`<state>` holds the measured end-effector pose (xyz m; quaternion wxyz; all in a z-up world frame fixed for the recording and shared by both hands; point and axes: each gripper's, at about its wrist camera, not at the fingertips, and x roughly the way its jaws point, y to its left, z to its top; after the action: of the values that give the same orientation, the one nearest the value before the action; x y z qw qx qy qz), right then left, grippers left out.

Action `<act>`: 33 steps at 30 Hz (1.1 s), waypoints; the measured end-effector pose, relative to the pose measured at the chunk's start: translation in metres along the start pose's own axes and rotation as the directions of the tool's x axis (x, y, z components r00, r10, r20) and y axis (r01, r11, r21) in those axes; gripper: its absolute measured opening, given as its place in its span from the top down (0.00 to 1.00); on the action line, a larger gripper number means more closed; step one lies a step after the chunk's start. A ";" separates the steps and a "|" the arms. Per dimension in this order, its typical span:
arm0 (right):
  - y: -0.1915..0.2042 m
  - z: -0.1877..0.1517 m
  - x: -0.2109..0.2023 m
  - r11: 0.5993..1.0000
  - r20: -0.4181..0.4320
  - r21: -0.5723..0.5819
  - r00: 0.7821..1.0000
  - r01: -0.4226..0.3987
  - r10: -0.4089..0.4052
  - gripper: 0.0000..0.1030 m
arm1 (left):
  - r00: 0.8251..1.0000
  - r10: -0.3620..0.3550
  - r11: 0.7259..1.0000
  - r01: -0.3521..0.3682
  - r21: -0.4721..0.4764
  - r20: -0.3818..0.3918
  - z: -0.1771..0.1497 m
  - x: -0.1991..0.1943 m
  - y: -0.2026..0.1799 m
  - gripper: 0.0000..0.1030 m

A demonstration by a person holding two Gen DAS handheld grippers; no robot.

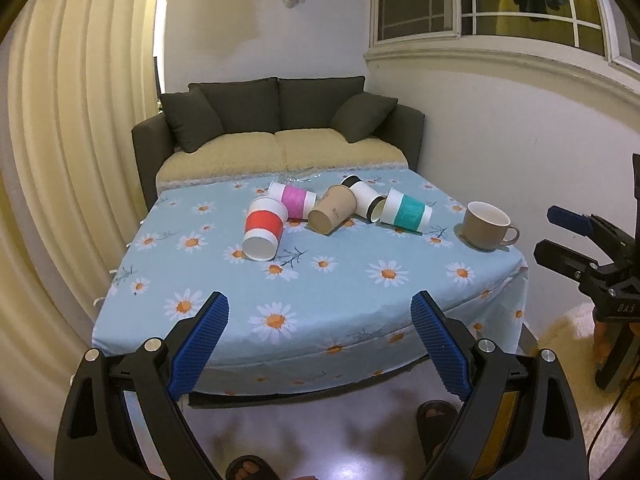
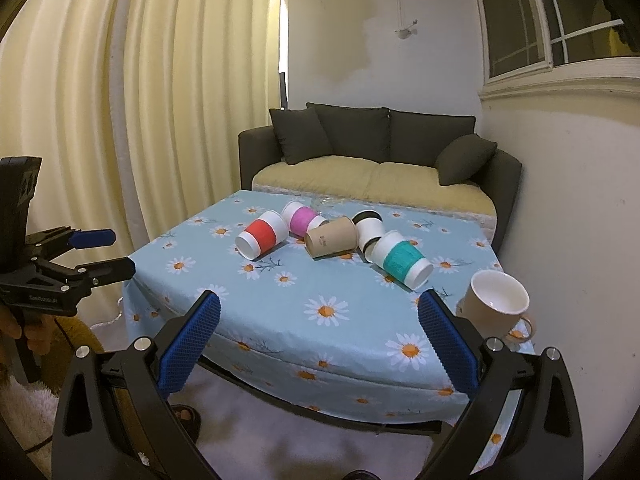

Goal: Flip cup upright

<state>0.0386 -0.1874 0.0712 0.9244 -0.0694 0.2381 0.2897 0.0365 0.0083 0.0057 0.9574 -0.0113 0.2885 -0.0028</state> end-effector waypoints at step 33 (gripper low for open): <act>-0.044 0.051 0.182 0.985 -0.151 0.113 0.977 -0.132 0.148 0.05 | 0.857 0.018 1.000 -0.006 0.024 -0.514 0.123 0.258 0.068 0.12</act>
<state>0.2150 -0.1181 0.0284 0.8821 -0.0280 0.3296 0.3353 0.3195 0.0758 -0.0357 0.8457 0.0017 0.5336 -0.0028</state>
